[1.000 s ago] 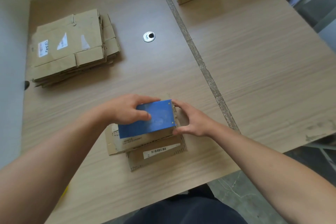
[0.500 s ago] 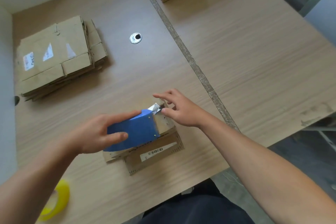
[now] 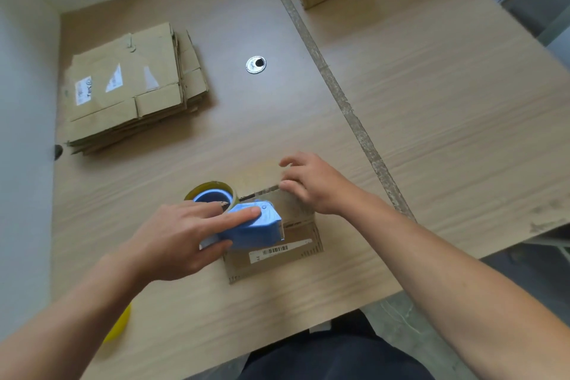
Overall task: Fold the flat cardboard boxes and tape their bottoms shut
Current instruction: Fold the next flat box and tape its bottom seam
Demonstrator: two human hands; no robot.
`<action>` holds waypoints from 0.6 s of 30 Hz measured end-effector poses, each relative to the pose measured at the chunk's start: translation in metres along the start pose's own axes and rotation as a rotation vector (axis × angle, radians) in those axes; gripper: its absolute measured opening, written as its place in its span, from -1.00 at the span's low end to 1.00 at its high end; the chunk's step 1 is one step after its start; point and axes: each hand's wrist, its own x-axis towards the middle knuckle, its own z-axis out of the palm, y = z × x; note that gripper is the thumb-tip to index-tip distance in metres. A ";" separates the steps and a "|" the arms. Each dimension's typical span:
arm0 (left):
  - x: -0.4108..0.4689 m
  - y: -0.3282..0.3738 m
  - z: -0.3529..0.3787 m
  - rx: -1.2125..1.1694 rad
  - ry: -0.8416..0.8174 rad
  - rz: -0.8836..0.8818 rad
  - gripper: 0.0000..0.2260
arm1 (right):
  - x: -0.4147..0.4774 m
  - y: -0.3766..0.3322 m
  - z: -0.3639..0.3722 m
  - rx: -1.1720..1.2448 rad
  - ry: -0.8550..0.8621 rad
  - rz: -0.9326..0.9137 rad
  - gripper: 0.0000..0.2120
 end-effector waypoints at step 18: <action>0.009 -0.012 -0.003 0.011 -0.098 -0.083 -0.43 | -0.005 -0.006 0.019 0.272 0.124 0.149 -0.82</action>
